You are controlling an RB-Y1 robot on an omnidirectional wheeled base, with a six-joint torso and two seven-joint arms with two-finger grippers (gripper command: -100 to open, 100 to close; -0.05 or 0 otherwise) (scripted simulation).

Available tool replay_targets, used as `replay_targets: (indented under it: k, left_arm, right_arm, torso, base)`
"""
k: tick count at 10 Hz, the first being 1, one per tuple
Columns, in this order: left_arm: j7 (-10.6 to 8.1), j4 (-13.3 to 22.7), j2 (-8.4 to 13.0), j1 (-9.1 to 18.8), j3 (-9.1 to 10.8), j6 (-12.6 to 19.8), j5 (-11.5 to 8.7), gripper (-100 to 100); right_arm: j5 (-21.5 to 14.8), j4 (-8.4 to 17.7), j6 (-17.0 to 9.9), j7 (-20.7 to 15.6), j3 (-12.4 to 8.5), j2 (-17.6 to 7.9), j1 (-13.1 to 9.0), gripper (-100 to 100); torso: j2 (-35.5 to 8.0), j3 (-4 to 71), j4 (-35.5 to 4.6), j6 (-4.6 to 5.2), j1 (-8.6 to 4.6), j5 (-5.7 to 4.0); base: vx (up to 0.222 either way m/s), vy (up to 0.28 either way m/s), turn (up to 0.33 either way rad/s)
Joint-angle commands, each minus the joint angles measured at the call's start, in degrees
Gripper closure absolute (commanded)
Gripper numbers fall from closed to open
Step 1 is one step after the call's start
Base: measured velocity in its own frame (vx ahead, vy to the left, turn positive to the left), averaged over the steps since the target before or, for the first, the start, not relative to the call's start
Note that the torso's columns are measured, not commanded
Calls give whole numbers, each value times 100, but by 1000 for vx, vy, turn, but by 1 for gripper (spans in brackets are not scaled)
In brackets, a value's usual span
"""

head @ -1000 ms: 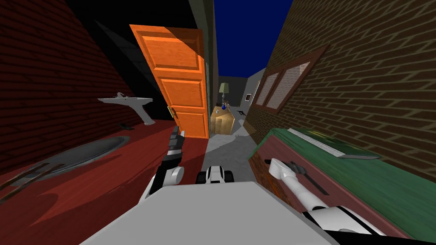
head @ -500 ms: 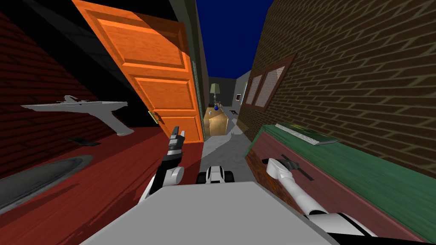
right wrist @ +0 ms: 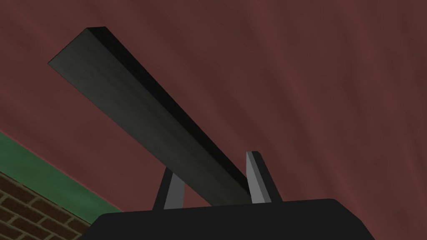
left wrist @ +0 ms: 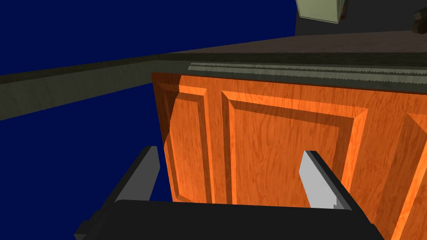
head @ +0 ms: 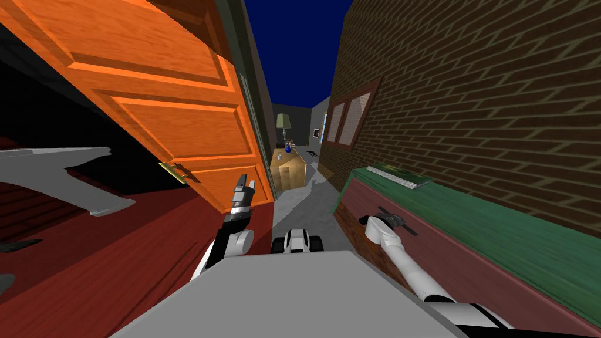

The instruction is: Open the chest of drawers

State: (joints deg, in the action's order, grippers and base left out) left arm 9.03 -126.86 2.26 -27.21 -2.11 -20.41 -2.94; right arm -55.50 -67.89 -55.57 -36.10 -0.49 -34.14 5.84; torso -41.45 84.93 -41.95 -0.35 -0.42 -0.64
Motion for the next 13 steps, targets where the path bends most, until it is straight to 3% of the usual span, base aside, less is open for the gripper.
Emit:
replay_targets:
  k: [1, 3, 5, 7, 8, 12, 13]
  left_arm:
    - [0, 0, 0, 3, 0, 0, 0, 0]
    - [0, 0, 0, 0, 0, 0, 0, 0]
    - [0, 1, 2, 4, 0, 1, 0, 0]
    - [0, 1, 1, 3, 0, 1, 0, 0]
    - [0, 0, 0, 2, 0, 0, 0, 0]
    - [0, 1, 1, 4, 0, 1, 0, 0]
    - [0, 1, 1, 3, 0, 1, 0, 0]
  right_arm:
    - [-432, -346, 299, -198, -181, 309, 66, 100]
    - [-696, -586, 316, -198, -181, 309, 66, 100]
    - [-642, -576, 279, -222, -214, 300, 147, 100]
    - [-893, -391, 620, -292, -167, 471, -207, 100]
    - [-893, -391, 620, -292, -167, 471, -207, 100]
    - [-1270, -89, 1158, -364, -89, 727, -756, 100]
    - [-1270, -89, 1158, -364, -89, 727, -756, 100]
  torso:
    - [-36, -20, -20, -36, -9, 10]
    - [-40, -17, -22, 3, 29, 39]
    - [-89, -44, -57, -42, 39, 68]
    - [-79, -35, -40, 26, 59, 70]
    - [-93, -40, -39, 59, 71, 75]
    - [-89, -40, -41, 29, 30, 59]
    - [-88, -40, -45, 21, 39, 63]
  base:
    - [170, 111, -409]
    - [121, 108, -321]
    - [-5, -6, -5]
    - [19, 50, -341]
    - [26, 81, -156]
    - [15, 60, -239]
    - [7, 36, -142]
